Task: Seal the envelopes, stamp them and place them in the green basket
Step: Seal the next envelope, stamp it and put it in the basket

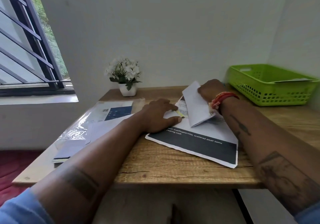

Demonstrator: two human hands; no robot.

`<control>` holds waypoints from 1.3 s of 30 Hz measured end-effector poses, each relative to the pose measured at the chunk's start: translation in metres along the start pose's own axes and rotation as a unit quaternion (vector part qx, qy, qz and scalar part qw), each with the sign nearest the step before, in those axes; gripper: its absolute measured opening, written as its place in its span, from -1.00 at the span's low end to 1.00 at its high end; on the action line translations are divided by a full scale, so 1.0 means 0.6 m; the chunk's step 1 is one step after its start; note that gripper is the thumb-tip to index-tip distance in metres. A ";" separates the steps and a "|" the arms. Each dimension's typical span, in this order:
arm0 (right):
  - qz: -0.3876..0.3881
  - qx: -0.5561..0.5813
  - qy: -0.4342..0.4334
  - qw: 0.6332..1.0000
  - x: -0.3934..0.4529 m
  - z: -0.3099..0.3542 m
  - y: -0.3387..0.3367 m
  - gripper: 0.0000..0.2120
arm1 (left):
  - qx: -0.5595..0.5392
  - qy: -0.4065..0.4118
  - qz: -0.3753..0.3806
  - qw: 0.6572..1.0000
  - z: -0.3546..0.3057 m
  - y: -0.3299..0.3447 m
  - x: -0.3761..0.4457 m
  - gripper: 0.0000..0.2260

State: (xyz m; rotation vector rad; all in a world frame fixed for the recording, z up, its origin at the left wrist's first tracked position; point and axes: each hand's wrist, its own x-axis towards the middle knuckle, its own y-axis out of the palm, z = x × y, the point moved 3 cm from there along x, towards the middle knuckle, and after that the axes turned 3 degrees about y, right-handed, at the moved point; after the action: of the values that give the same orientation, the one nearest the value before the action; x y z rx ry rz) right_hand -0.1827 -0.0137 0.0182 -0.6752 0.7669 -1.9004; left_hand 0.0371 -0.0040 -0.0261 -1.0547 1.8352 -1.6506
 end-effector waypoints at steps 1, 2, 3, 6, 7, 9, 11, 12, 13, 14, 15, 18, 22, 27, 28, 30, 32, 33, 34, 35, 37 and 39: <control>-0.014 0.005 -0.005 1.000 0.002 -0.002 -0.001 -0.82 | -0.003 0.000 -0.001 1.000 0.000 -0.001 0.000 -0.47; -0.023 0.028 -0.012 0.999 0.003 -0.005 -0.003 -0.78 | -0.011 0.001 -0.004 1.000 0.000 -0.001 -0.001 -0.49; -0.034 0.059 -0.018 0.998 0.000 -0.006 -0.006 -0.69 | -0.019 0.002 -0.009 1.000 -0.001 -0.003 -0.003 -0.51; -0.092 0.148 -0.044 0.984 -0.002 -0.008 -0.012 -0.63 | -0.013 0.002 -0.031 0.999 -0.005 -0.007 -0.008 -0.53; -0.102 0.179 -0.043 0.978 0.000 -0.008 -0.013 -0.67 | -0.015 0.003 -0.039 0.999 -0.007 -0.009 -0.010 -0.52; -0.113 0.213 -0.032 0.970 -0.001 -0.006 -0.011 -0.76 | -0.021 0.004 -0.047 0.999 -0.011 -0.012 -0.013 -0.49; -0.108 0.201 -0.022 0.973 -0.005 -0.005 -0.009 -0.71 | -0.030 0.005 -0.046 0.998 -0.013 -0.014 -0.016 -0.47; -0.101 0.183 -0.016 0.978 -0.006 -0.006 -0.007 -0.66 | -0.036 0.005 -0.042 0.998 -0.014 -0.014 -0.017 -0.47; -0.098 0.169 -0.016 0.981 -0.006 -0.007 -0.004 -0.62 | -0.037 0.004 -0.039 0.999 -0.014 -0.014 -0.018 -0.47; -0.095 0.158 -0.018 0.983 -0.005 -0.009 0.000 -0.59 | -0.031 0.002 -0.039 0.999 -0.014 -0.013 -0.018 -0.47; -0.093 0.151 -0.020 0.984 -0.004 -0.010 0.002 -0.59 | -0.023 -0.001 -0.040 0.999 -0.014 -0.014 -0.019 -0.47; -0.094 0.128 -0.014 0.987 -0.002 -0.015 0.003 -0.59 | -0.029 0.003 -0.046 0.999 -0.018 -0.016 -0.022 -0.48; -0.100 0.120 0.001 0.988 0.005 -0.023 0.001 -0.60 | -0.051 0.012 -0.045 0.998 -0.026 -0.015 -0.024 -0.49; -0.113 0.084 -0.018 0.990 0.000 -0.022 0.001 -0.69 | -0.044 0.011 -0.055 0.997 -0.030 -0.018 -0.026 -0.50; -0.112 0.084 -0.019 0.990 -0.001 -0.022 0.001 -0.69 | -0.044 0.013 -0.057 0.997 -0.031 -0.019 -0.026 -0.51; -0.108 0.083 -0.016 0.991 -0.002 -0.023 0.000 -0.67 | -0.043 0.016 -0.057 0.997 -0.033 -0.020 -0.028 -0.52; -0.100 0.092 -0.012 0.991 -0.002 -0.021 -0.002 -0.67 | -0.043 0.016 -0.055 0.997 -0.034 -0.019 -0.028 -0.52; -0.094 0.095 -0.012 0.991 -0.006 -0.019 -0.002 -0.67 | -0.044 0.014 -0.055 0.997 -0.033 -0.019 -0.028 -0.52; -0.087 0.094 -0.014 0.992 -0.010 -0.014 -0.001 -0.67 | -0.042 0.013 -0.056 0.997 -0.033 -0.019 -0.027 -0.52; -0.080 0.094 -0.019 0.992 -0.015 -0.010 0.001 -0.66 | -0.039 0.013 -0.058 0.997 -0.033 -0.019 -0.028 -0.52; -0.072 0.103 -0.026 0.992 -0.022 -0.002 0.006 -0.66 | -0.035 0.014 -0.061 0.997 -0.035 -0.020 -0.028 -0.53; -0.050 0.130 -0.019 0.990 -0.027 0.003 0.010 -0.67 | -0.033 0.016 -0.063 0.997 -0.037 -0.021 -0.028 -0.54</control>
State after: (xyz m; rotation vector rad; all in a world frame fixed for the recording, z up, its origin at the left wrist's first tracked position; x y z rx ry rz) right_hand -0.1716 -0.0018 0.0126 -0.5928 0.4565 -2.0277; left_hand 0.0334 0.0232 -0.0124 -1.2003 1.8908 -1.6976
